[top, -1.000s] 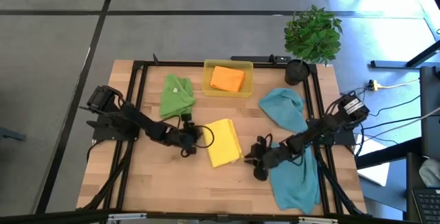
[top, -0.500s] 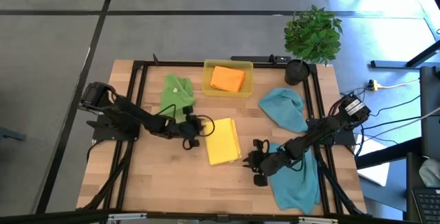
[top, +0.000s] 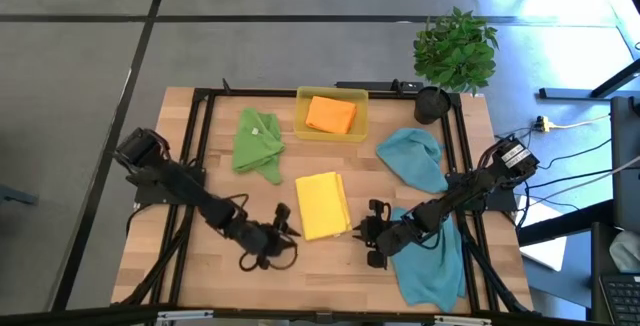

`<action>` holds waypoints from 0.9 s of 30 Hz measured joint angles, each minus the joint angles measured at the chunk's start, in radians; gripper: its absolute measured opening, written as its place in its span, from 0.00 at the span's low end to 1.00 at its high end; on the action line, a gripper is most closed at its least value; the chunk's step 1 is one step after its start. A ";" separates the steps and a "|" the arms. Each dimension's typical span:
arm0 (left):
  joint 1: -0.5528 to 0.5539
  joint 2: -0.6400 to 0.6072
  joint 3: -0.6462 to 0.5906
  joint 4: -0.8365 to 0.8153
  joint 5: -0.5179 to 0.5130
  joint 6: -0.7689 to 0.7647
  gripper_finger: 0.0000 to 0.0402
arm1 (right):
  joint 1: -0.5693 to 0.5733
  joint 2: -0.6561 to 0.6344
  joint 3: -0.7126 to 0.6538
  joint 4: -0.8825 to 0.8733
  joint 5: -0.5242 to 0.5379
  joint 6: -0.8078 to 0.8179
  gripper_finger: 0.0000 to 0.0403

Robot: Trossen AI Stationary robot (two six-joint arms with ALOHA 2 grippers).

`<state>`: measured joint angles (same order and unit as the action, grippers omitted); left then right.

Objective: Fold microfiber towels
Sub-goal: Fold the yellow microfiber cloth

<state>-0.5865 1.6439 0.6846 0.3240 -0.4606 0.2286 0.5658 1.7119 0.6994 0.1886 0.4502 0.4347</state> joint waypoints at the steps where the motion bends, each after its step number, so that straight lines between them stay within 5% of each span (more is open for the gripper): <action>1: 0.000 0.010 0.025 -0.017 0.000 0.000 0.35 | 0.000 0.000 0.000 0.000 0.001 0.000 0.23; 12: 0.041 0.153 0.182 -0.247 -0.036 0.122 0.60 | 0.000 0.000 0.000 -0.001 -0.003 0.001 0.23; 18: 0.022 0.232 0.220 -0.252 -0.159 0.301 0.61 | 0.000 0.000 0.000 -0.001 -0.004 0.001 0.23; 27: 0.033 0.284 0.225 -0.247 -0.187 0.349 0.61 | 0.000 0.000 0.000 -0.001 -0.006 0.001 0.23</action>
<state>-0.5537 1.9277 0.9100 0.0770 -0.6480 0.5774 0.5659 1.7115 0.6994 0.1871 0.4446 0.4355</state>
